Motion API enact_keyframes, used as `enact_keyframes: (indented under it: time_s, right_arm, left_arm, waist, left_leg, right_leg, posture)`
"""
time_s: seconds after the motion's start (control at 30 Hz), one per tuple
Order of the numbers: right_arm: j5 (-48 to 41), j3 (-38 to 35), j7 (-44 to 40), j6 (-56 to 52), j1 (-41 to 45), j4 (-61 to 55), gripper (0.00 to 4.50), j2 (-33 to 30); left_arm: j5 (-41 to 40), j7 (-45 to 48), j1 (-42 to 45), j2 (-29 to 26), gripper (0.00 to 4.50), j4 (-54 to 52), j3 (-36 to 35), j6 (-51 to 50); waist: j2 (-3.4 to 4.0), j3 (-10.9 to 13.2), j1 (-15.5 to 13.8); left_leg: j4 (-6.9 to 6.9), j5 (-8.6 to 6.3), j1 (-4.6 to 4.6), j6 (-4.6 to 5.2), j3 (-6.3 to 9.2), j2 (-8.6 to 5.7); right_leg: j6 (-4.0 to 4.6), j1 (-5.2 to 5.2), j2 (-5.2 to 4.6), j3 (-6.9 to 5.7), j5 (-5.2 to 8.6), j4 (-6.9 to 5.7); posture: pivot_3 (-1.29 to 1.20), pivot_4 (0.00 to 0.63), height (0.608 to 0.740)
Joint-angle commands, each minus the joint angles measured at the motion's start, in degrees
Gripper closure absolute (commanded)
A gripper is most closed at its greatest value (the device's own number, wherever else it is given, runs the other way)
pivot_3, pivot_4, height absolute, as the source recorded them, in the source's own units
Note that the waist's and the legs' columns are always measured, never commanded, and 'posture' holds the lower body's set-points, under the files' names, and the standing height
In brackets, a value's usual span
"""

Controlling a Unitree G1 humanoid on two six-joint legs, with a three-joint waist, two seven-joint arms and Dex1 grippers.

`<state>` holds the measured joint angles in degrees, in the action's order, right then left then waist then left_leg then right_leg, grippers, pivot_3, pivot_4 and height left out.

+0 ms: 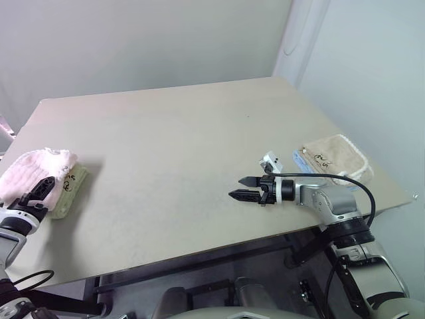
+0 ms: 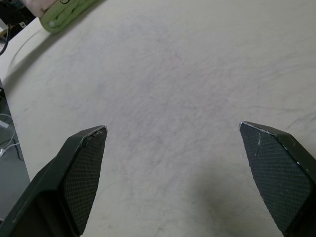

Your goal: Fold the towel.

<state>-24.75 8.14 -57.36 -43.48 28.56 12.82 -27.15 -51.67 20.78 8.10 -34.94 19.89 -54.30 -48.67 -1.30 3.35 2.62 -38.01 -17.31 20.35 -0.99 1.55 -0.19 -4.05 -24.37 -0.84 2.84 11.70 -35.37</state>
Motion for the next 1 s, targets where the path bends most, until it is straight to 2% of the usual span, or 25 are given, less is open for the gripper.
enact_keyframes:
  time_s: [0.03, 0.13, 0.27, 0.37, 0.4, 0.47, 0.53, 0.6, 0.73, 1.0]
  right_arm:
    - [-0.66, -1.69, -0.54, 0.37, 1.26, -1.03, 0.0, -0.34]
    - [-1.25, -1.89, -0.99, 0.12, 0.84, -1.8, 0.0, -0.47]
    - [-2.31, -2.32, -1.6, 0.01, 0.05, -3.25, 0.0, -0.43]
    - [-3.47, -3.18, -1.8, 0.13, -0.74, -4.65, 0.0, -0.35]
    - [-4.06, -3.88, -1.54, 0.26, -1.11, -5.33, 0.0, -0.02]
    - [-6.62, -7.48, -2.82, 6.68, -3.3, -8.31, 0.0, 2.17]
    - [-7.07, -9.17, -4.07, 13.45, -5.75, -11.47, 0.0, 3.71]
    - [-6.71, -8.63, -4.44, 13.97, -6.95, -13.03, 0.0, 3.19]
    - [-7.57, -7.92, -5.81, 11.85, -7.51, -14.35, 0.0, 0.88]
    - [-10.14, -10.1, -5.82, 8.94, -8.66, -16.15, 0.0, -2.82]
  left_arm:
    - [-3.72, -1.08, -2.5, -2.53, 0.02, -5.19, -3.33, -3.49]
    - [-7.33, -2.57, -7.24, -3.39, 0.02, -9.73, -6.54, -8.13]
    - [-13.51, -3.81, -17.55, -2.33, 0.02, -20.84, -11.03, -14.49]
    - [-14.51, -1.72, -24.74, -0.56, 0.02, -27.63, -12.84, -12.44]
    - [-12.41, 0.55, -26.8, 1.05, 0.02, -30.86, -12.42, -8.21]
    - [-9.76, 8.03, -32.59, 3.33, 0.02, -38.78, -8.47, -3.07]
    - [-3.57, 13.72, -35.13, 5.51, 0.02, -44.02, -2.56, 5.7]
    - [2.22, 17.54, -35.9, 5.83, 0.02, -46.52, 3.43, 12.44]
    - [12.68, 26.07, -34.88, 1.51, 0.02, -46.82, 16.49, 22.46]
    - [11.79, 34.32, -20.18, -2.66, 0.02, -41.13, 28.79, 24.41]
  waist:
    - [0.0, 0.0, 0.26]
    - [0.01, 0.0, 0.86]
    - [0.01, 0.01, 1.54]
    - [0.07, 0.04, 1.47]
    - [0.11, 0.06, 1.39]
    - [0.1, 0.06, 1.29]
    - [0.23, 0.11, 1.16]
    - [0.45, 0.14, 1.09]
    - [0.58, 0.12, 1.49]
    - [0.64, 0.15, 1.35]
  left_leg:
    - [0.0, 0.0, 0.0, 0.0, 0.0, 0.01]
    - [0.02, 0.0, 0.02, 0.0, 0.02, 0.03]
    - [0.03, -0.01, 0.01, 0.0, 0.12, 0.14]
    - [0.03, -0.01, -0.02, 0.0, 0.09, 0.15]
    - [0.03, -0.01, -0.04, 0.0, 0.08, 0.15]
    - [0.03, -0.02, -0.04, -0.02, 0.11, 0.15]
    - [0.04, -0.06, -0.02, -0.08, 0.07, 0.15]
    - [0.04, -0.14, -0.03, -0.23, 0.06, 0.15]
    - [0.04, -0.15, 0.03, -0.24, -0.03, 0.21]
    - [0.11, -0.11, 0.06, -0.1, -0.22, 0.15]
  right_leg:
    - [0.0, -0.01, 0.0, 0.01, 0.0, 0.0]
    - [-0.01, -0.05, -0.01, 0.03, 0.01, 0.01]
    - [-0.06, -0.04, -0.06, 0.04, 0.04, 0.02]
    - [-0.16, -0.05, -0.11, 0.06, 0.11, 0.03]
    - [-0.16, -0.05, -0.12, 0.06, 0.12, 0.03]
    - [-0.15, -0.04, -0.12, 0.03, 0.13, 0.06]
    - [-0.14, 0.0, -0.11, -0.05, 0.13, 0.22]
    - [-0.15, -0.06, -0.14, -0.16, 0.14, 0.4]
    - [-0.16, 0.18, -0.16, -0.19, 0.14, 0.59]
    - [-0.15, -0.05, -0.02, -0.11, 0.15, 0.28]
  posture:
    - [0.0, 0.0, 0.74]
    - [0.0, 0.0, 0.74]
    - [0.0, 0.0, 0.74]
    - [0.0, 0.0, 0.74]
    - [0.0, 0.0, 0.74]
    - [0.0, 0.0, 0.74]
    - [0.0, 0.0, 0.74]
    - [0.0, 0.0, 0.74]
    - [0.0, 0.0, 0.74]
    - [0.0, 0.0, 0.74]
